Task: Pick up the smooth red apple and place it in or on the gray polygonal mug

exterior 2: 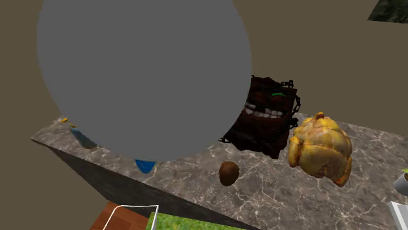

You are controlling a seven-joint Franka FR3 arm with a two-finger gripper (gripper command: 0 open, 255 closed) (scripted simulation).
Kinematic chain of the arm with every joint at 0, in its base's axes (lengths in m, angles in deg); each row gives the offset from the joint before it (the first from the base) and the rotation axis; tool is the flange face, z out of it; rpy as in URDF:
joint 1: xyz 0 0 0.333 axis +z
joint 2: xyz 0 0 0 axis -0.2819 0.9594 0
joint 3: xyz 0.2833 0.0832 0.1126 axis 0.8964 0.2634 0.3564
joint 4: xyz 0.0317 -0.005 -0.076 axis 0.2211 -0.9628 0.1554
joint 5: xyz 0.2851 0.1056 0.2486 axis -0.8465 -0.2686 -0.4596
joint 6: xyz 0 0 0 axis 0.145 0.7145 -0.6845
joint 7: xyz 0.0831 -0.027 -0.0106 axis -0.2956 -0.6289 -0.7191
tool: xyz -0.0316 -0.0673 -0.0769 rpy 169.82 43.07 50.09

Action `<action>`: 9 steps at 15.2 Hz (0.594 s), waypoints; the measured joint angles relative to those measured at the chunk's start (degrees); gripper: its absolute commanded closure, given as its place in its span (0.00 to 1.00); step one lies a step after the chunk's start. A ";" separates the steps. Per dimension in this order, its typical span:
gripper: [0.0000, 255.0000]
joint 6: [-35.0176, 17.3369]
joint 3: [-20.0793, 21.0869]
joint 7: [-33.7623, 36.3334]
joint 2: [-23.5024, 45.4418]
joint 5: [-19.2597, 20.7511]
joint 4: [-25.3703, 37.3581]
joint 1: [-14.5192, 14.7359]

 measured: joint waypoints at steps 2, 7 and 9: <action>0.00 -1.56 0.52 -0.09 4.06 0.45 2.22 0.27; 0.00 -4.80 2.24 1.06 14.76 2.12 8.99 1.66; 0.00 -5.88 2.66 1.29 19.03 2.96 11.87 2.21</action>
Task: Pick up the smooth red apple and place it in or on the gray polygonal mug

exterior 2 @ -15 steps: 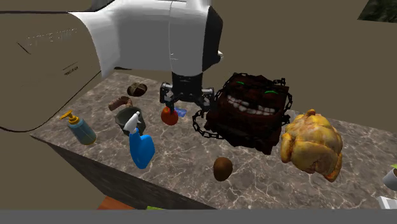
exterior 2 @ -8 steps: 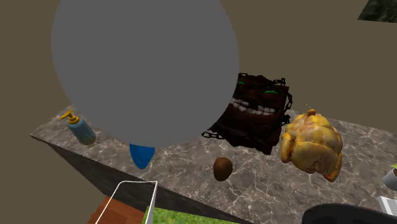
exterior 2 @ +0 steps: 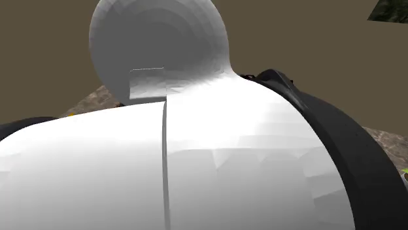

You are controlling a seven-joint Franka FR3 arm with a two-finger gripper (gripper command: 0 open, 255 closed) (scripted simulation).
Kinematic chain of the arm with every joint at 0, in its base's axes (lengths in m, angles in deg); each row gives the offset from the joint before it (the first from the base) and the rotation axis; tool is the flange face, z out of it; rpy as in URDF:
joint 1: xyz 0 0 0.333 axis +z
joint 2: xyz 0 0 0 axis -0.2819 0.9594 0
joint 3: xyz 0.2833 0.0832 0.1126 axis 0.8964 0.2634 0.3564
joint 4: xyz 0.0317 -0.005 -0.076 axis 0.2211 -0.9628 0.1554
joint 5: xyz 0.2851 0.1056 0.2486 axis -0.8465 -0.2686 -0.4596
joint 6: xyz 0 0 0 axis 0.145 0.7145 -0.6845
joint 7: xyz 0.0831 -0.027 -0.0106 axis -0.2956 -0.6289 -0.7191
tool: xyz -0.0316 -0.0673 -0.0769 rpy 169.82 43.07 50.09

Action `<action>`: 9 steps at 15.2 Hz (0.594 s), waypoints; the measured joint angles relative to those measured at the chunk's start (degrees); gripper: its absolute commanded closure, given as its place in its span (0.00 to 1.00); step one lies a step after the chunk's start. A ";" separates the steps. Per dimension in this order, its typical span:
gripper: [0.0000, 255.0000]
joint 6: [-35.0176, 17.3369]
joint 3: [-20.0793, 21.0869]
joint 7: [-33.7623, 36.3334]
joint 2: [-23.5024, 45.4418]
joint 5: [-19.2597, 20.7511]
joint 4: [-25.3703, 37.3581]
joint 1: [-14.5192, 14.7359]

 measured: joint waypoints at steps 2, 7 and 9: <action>0.00 0.09 0.50 0.79 4.63 1.06 4.40 0.93; 0.00 -2.52 0.58 0.84 9.85 2.17 6.59 1.63; 0.00 -3.72 0.60 0.98 10.37 2.29 5.91 1.76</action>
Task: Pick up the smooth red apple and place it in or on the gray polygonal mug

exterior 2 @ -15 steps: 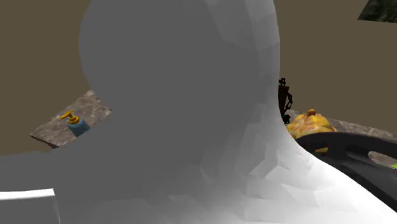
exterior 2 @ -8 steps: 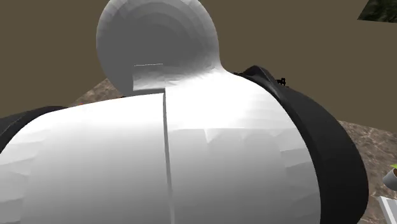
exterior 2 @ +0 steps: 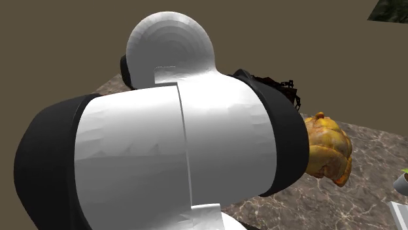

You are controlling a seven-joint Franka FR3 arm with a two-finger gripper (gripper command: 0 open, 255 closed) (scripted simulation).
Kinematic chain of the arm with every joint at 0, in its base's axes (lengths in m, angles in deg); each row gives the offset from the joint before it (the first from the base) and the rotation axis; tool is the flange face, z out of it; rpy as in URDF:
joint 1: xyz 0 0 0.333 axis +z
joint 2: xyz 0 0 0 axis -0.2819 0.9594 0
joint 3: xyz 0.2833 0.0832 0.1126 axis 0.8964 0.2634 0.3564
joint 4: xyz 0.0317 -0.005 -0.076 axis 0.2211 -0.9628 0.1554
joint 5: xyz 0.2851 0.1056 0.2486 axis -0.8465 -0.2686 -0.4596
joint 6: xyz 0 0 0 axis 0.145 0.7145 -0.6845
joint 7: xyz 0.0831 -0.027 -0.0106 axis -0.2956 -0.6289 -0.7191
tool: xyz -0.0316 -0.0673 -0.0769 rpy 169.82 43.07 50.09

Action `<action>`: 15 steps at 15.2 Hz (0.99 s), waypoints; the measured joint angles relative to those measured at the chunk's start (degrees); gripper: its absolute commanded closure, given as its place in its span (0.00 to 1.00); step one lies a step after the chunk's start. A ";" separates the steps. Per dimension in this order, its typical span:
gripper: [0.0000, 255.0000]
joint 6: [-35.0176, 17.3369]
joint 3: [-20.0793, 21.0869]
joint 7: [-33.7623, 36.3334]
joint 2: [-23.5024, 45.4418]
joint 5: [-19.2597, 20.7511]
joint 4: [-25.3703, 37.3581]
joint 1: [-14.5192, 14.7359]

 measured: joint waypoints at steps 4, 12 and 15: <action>0.00 -1.69 -0.05 0.10 0.89 0.20 -0.81 0.11; 1.00 -1.86 -0.06 0.09 0.92 0.21 -0.82 0.10; 1.00 -1.87 -0.06 0.07 0.88 0.20 -0.85 0.09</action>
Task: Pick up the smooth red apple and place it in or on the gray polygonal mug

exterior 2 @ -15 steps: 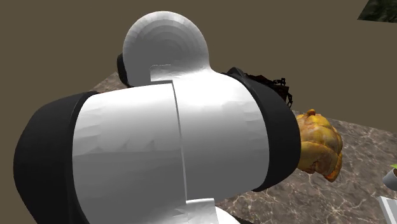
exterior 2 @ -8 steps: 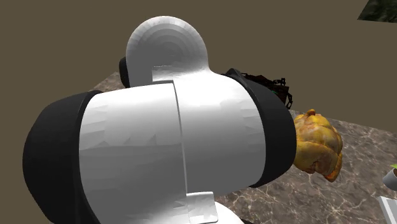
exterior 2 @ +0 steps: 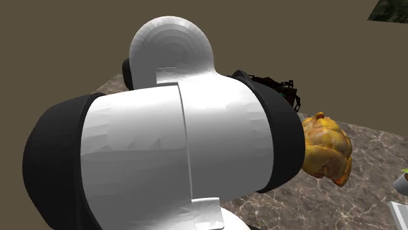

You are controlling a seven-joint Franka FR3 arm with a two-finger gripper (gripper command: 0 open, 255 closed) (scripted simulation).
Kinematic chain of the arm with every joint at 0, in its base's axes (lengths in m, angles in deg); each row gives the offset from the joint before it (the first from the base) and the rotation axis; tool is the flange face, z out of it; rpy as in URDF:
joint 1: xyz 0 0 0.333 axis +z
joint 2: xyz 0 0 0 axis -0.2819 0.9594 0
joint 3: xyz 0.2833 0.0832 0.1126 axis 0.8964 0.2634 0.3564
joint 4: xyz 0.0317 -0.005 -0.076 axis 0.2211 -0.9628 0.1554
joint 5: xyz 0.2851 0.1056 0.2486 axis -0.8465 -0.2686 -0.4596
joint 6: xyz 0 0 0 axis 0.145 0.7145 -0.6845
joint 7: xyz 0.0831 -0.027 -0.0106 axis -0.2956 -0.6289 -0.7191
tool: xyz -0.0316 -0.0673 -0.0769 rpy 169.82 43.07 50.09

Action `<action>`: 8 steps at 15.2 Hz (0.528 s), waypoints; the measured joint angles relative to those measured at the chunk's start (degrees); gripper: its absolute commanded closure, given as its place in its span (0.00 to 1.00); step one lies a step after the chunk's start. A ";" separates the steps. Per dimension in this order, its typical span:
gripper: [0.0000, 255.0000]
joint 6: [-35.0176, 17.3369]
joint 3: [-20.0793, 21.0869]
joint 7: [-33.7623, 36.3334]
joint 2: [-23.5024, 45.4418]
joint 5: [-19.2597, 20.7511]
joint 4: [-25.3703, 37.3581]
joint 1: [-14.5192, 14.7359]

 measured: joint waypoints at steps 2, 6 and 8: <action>1.00 0.01 0.00 0.01 0.01 0.01 0.04 0.01; 1.00 0.33 0.02 0.01 -0.12 -0.03 0.15 0.00; 1.00 1.39 0.05 -0.06 -0.72 -0.17 0.57 -0.08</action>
